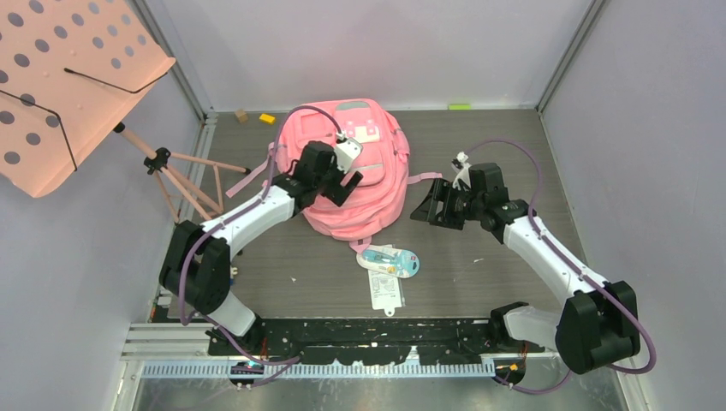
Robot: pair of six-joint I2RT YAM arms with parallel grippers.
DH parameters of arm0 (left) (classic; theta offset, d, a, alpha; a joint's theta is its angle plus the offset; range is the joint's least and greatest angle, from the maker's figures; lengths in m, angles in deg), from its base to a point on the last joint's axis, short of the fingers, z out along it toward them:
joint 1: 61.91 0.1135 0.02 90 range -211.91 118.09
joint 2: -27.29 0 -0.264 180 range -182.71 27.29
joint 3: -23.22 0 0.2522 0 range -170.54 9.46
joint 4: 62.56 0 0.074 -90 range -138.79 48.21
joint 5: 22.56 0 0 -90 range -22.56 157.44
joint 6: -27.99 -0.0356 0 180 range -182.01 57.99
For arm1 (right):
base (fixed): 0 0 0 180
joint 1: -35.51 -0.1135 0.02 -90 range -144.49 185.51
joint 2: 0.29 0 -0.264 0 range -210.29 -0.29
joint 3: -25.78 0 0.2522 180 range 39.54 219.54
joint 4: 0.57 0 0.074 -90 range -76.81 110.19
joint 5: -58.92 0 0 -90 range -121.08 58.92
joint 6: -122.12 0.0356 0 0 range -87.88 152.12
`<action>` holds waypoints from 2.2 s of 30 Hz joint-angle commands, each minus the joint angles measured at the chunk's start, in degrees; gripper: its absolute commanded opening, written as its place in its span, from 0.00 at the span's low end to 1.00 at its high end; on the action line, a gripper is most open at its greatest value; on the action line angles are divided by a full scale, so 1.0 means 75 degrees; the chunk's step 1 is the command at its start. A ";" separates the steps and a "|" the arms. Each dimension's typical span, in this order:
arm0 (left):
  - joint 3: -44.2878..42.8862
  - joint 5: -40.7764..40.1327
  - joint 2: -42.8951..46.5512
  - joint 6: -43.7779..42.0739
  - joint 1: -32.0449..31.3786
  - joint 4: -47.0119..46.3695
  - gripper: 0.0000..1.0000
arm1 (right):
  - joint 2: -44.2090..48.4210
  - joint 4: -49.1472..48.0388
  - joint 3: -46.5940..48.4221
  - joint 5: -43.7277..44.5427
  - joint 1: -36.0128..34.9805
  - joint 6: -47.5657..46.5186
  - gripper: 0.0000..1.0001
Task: Pack the student bag
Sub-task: Unzip the student bag at the center of the board, then pick up the stationery from the center of the board.
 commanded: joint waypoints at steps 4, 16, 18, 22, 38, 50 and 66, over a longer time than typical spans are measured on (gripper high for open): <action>-0.0780 0.1462 0.0091 0.0275 0.0690 0.0138 0.96 | -0.0252 0.0201 0.0022 -0.0390 0.0014 -0.0334 0.73; -0.0396 0.0319 0.0108 0.0110 0.0589 -0.0336 0.73 | -0.0439 0.0219 -0.0176 -0.0454 0.0014 -0.0410 0.69; -0.0220 0.0167 0.0204 -0.0107 0.0447 -0.0483 0.60 | -0.0485 0.0266 -0.0231 -0.0355 0.0014 -0.0522 0.69; 0.0142 -0.0091 0.0458 -0.0696 0.0000 -0.0800 0.40 | -0.0756 0.0345 -0.0384 -0.0499 0.0014 -0.0563 0.69; 0.0909 -0.2164 0.2309 -0.0023 -0.1078 -0.1859 0.00 | -0.1520 -0.0668 -0.1552 -0.0987 -0.0026 0.0480 0.66; 0.0569 -0.1947 0.2344 0.0488 -0.1080 -0.1112 0.00 | -0.2231 -0.2587 -0.2388 -0.0941 -0.0079 0.1463 0.63; 0.0333 -0.1934 0.2271 0.0592 -0.1067 -0.0737 0.00 | -0.3021 -0.5687 -0.3094 -0.1329 -0.0114 0.2782 0.18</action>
